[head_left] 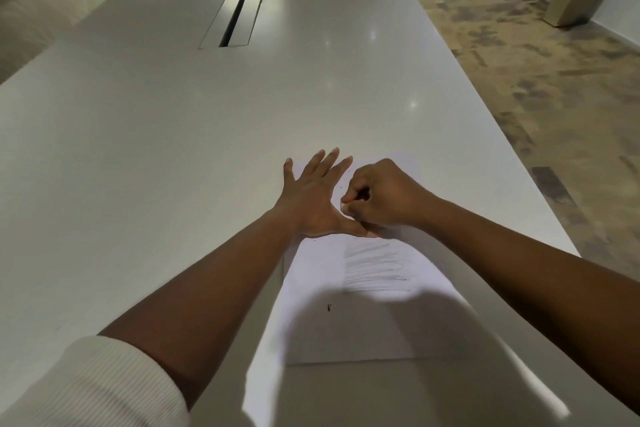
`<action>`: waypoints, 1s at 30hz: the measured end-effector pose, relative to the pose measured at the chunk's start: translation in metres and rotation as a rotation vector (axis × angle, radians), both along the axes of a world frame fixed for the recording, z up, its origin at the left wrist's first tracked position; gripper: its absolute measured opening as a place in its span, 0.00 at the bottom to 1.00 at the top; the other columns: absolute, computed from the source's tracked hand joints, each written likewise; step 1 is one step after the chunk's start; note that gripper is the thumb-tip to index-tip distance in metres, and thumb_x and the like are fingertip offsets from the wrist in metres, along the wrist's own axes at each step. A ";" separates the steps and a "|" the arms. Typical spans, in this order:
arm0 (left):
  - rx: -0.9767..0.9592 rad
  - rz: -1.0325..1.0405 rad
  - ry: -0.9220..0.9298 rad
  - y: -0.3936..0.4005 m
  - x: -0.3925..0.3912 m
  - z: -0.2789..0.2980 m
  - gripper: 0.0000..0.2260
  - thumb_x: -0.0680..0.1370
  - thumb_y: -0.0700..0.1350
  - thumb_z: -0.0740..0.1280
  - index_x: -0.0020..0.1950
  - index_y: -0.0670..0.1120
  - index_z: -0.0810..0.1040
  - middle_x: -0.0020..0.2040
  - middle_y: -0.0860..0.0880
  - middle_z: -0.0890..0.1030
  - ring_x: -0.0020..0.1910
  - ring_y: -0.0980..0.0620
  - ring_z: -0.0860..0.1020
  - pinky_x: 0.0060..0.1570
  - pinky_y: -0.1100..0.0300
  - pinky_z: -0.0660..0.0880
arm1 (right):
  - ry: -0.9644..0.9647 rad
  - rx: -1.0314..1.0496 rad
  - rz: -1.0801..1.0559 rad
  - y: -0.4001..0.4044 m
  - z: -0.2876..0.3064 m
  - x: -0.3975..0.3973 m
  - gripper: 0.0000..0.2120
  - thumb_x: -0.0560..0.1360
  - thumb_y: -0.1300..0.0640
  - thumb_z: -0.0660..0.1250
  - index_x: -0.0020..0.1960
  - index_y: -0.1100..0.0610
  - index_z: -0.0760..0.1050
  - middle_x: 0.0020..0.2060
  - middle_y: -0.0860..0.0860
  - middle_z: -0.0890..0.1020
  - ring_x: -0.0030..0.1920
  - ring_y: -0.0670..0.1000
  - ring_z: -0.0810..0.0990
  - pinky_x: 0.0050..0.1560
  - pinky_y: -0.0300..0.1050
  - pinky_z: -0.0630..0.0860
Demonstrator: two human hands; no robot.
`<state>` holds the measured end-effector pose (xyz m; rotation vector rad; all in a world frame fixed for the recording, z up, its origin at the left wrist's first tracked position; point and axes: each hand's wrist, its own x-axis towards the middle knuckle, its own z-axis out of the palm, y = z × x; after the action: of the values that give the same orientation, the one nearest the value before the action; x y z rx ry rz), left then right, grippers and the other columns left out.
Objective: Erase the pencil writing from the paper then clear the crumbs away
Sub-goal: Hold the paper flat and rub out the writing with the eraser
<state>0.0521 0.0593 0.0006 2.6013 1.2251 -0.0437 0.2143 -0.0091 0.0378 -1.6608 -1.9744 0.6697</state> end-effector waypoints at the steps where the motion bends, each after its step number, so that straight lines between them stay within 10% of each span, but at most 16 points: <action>1: -0.006 0.005 -0.009 0.000 0.000 0.000 0.65 0.53 0.89 0.55 0.84 0.60 0.42 0.84 0.56 0.39 0.82 0.56 0.36 0.75 0.32 0.33 | -0.002 0.017 -0.019 0.001 0.000 0.002 0.02 0.70 0.60 0.75 0.39 0.56 0.84 0.33 0.42 0.81 0.34 0.39 0.79 0.37 0.28 0.71; 5: -0.029 0.024 -0.045 -0.002 -0.001 0.000 0.65 0.54 0.89 0.57 0.84 0.60 0.43 0.84 0.57 0.40 0.82 0.57 0.35 0.75 0.33 0.31 | -0.045 0.141 -0.250 0.017 0.005 0.023 0.03 0.71 0.64 0.72 0.41 0.61 0.85 0.39 0.53 0.84 0.40 0.50 0.82 0.46 0.43 0.77; 13: -0.016 0.012 -0.015 -0.001 0.000 0.001 0.65 0.53 0.90 0.54 0.84 0.60 0.42 0.84 0.56 0.39 0.82 0.56 0.35 0.75 0.32 0.33 | -0.038 0.091 -0.045 0.000 0.001 0.007 0.01 0.70 0.62 0.75 0.39 0.58 0.85 0.34 0.46 0.82 0.34 0.39 0.77 0.37 0.25 0.69; 25: -0.036 0.017 -0.018 -0.002 -0.001 0.002 0.66 0.53 0.89 0.57 0.84 0.60 0.42 0.84 0.57 0.39 0.81 0.57 0.34 0.75 0.33 0.31 | -0.061 0.111 -0.220 0.019 0.005 0.027 0.02 0.70 0.64 0.72 0.39 0.61 0.84 0.39 0.52 0.84 0.39 0.49 0.81 0.43 0.40 0.76; 30: -0.019 0.002 0.007 -0.001 0.000 0.002 0.65 0.54 0.89 0.55 0.84 0.60 0.41 0.84 0.56 0.38 0.82 0.55 0.35 0.75 0.32 0.32 | -0.033 0.065 -0.006 0.000 -0.001 0.003 0.02 0.69 0.62 0.74 0.38 0.59 0.84 0.35 0.49 0.84 0.35 0.42 0.78 0.38 0.27 0.69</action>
<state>0.0518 0.0585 0.0028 2.5853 1.2237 -0.0641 0.2176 -0.0093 0.0367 -1.6484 -1.9920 0.5740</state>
